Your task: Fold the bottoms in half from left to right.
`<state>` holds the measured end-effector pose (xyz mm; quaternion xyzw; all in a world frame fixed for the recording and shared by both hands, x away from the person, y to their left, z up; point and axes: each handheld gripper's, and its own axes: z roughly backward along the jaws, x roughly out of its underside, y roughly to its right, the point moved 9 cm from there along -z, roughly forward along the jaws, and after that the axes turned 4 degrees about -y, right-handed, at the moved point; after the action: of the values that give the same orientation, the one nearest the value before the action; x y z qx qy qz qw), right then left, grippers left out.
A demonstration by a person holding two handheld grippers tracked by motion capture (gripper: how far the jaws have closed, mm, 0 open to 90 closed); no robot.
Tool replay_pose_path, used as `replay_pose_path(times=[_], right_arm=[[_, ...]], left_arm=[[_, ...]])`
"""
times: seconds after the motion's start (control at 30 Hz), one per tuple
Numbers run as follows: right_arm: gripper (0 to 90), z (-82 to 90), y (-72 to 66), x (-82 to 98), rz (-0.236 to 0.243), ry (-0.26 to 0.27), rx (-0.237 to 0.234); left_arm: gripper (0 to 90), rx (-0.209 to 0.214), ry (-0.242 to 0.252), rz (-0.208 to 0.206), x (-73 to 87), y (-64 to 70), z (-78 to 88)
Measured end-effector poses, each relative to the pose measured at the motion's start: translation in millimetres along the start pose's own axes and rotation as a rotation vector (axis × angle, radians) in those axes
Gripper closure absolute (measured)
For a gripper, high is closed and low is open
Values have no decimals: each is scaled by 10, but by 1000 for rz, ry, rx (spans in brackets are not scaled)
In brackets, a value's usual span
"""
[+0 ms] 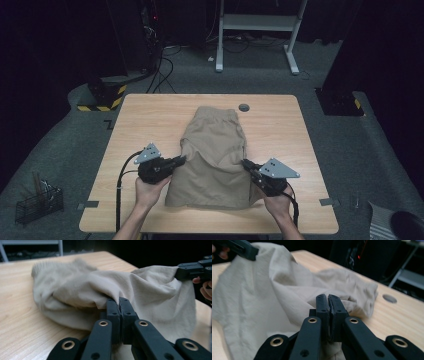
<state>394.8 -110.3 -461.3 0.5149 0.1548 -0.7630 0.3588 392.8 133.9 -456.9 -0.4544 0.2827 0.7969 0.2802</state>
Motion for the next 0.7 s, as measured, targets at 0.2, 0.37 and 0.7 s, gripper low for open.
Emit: replay_pose_path(times=[0.2,0.37,0.7], right_arm=[[875,442,-157,-402,11,120,-9],[875,267,82,-649,-63,134,-14],[873,-1126,1003,122,-343,-113,65]], left_arm=[[884,57,60,4,-358,270,365],[883,34,50,78,-679,-101,90],[872,-124,-203,259,-189,-1300,-1114]])
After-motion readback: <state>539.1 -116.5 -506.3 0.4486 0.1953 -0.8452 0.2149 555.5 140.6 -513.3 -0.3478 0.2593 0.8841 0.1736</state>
